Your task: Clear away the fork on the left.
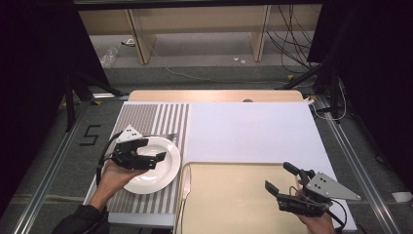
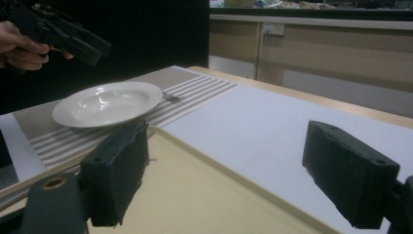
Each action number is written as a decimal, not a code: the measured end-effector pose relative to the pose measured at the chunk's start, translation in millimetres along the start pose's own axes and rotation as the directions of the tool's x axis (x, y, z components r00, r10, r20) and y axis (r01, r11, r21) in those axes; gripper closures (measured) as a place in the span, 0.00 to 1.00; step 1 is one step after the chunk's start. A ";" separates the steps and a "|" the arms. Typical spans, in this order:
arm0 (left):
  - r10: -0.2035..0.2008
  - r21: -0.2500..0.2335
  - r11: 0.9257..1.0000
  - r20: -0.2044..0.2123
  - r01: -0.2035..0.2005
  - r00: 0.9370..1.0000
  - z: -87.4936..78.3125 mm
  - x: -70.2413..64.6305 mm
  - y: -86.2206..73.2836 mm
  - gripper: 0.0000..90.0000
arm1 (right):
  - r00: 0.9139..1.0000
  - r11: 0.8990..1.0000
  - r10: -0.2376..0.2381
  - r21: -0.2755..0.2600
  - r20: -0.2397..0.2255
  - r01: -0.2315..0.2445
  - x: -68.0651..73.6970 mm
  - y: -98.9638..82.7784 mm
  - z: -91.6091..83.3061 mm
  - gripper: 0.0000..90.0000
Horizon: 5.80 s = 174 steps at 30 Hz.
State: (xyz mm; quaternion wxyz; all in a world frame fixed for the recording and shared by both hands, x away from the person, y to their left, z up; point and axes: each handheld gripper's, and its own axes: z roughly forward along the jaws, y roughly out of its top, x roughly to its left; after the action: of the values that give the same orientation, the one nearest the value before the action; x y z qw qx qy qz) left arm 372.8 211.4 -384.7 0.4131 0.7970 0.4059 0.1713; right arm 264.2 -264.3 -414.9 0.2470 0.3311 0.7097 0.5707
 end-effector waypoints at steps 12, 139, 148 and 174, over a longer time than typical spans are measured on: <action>0.022 0.125 0.992 -0.064 -0.014 0.998 6.5 50.2 23.6 0.20 | 1.000 1.000 -0.005 0.002 0.000 0.005 0.1 0.2 0.2 0.20; 0.185 0.536 0.832 -0.023 -0.144 0.982 125.9 165.9 6.1 0.53 | 1.000 1.000 -0.010 0.029 -0.027 0.011 0.1 -3.8 3.1 0.20; 0.181 0.559 0.817 -0.009 -0.145 0.983 128.7 167.2 9.3 0.53 | 0.999 0.999 -0.012 0.029 -0.037 0.013 0.6 -3.9 3.6 0.21; 0.197 0.603 0.777 0.038 -0.180 0.980 132.7 159.4 14.6 0.75 | 0.999 0.999 -0.023 0.038 -0.046 0.025 2.1 -3.4 4.3 0.22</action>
State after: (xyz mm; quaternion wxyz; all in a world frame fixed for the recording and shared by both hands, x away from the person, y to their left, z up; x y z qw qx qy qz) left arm 558.5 263.4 -462.6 0.1128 0.9210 0.3632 0.0844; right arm 265.2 -260.4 -419.1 0.2312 0.3141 0.7300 0.5612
